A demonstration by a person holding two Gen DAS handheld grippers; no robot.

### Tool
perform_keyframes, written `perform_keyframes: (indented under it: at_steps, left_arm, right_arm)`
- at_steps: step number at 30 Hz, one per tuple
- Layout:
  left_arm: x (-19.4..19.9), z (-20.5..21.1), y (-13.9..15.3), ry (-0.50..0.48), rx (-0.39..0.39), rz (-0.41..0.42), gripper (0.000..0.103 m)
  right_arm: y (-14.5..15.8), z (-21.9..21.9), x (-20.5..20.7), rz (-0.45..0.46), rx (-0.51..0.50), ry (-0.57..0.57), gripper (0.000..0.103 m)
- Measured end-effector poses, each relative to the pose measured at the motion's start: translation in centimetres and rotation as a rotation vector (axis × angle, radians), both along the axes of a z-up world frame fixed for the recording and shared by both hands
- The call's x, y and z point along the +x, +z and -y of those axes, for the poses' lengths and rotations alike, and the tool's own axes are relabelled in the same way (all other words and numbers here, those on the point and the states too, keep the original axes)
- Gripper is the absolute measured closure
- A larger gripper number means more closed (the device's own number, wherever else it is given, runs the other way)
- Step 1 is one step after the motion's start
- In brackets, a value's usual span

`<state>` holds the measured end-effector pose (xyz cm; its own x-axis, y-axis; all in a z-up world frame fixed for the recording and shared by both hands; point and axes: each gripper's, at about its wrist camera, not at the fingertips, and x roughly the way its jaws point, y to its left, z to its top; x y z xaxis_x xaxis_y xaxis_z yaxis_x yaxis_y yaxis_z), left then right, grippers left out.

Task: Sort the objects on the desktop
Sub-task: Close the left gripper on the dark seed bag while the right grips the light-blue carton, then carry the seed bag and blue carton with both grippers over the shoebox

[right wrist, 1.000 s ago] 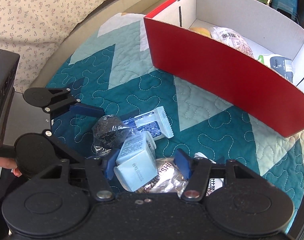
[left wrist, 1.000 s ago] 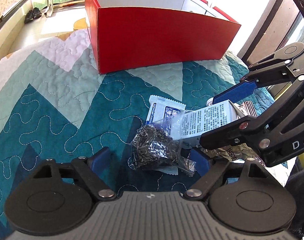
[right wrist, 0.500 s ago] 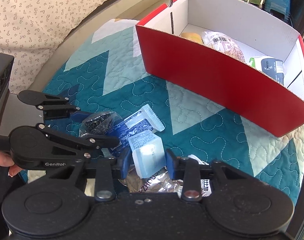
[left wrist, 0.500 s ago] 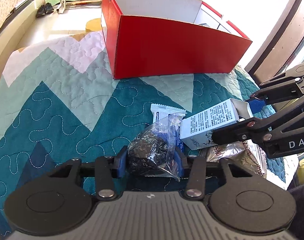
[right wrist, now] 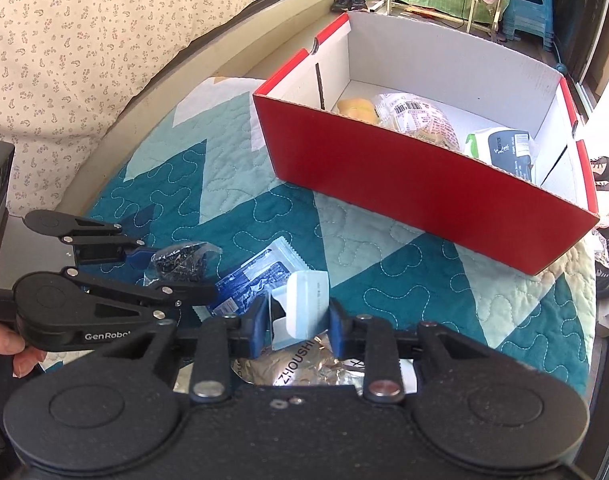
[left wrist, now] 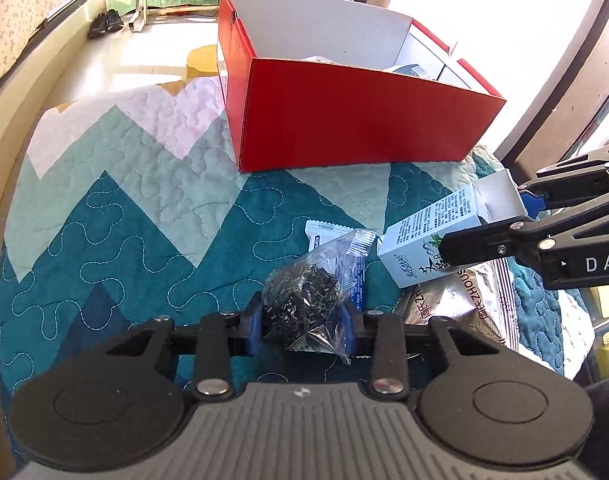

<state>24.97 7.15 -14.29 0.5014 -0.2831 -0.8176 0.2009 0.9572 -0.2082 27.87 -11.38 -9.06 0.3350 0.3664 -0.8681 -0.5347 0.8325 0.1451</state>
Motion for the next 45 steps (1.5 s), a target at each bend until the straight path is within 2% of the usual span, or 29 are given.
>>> perform_keyframes:
  at_steps: [13,20,25,31,37,41,45]
  left_arm:
    - [-2.0,1.8,4.0,0.013,-0.021,0.025,0.068]
    - [-2.4,2.8,7.7,0.016,-0.052,0.061,0.068]
    - [-1.6,4.1,10.4,-0.018,-0.061,0.104,0.068]
    - [0.2,5.3,13.2,-0.047,-0.065,0.161,0.068]
    - [3.5,6.3,15.2,-0.077,-0.034,0.216,0.068]
    - [6.2,6.9,15.7,-0.091,-0.002,0.243,0.068]
    - [9.2,7.5,15.5,-0.113,0.013,0.234,0.068]
  right_arm:
    - [4.1,2.7,-2.5,0.061,0.066,-0.063,0.073]
    - [7.3,4.2,-3.5,0.12,0.109,-0.126,0.073]
    - [9.6,5.3,-3.5,0.154,0.127,-0.143,0.073]
    - [11.6,6.7,-2.8,0.201,0.147,-0.179,0.073]
    - [12.4,7.8,-0.3,0.239,0.144,-0.208,0.073]
    - [12.4,8.3,1.7,0.25,0.136,-0.231,0.073]
    - [11.9,8.6,3.9,0.258,0.129,-0.252,0.073]
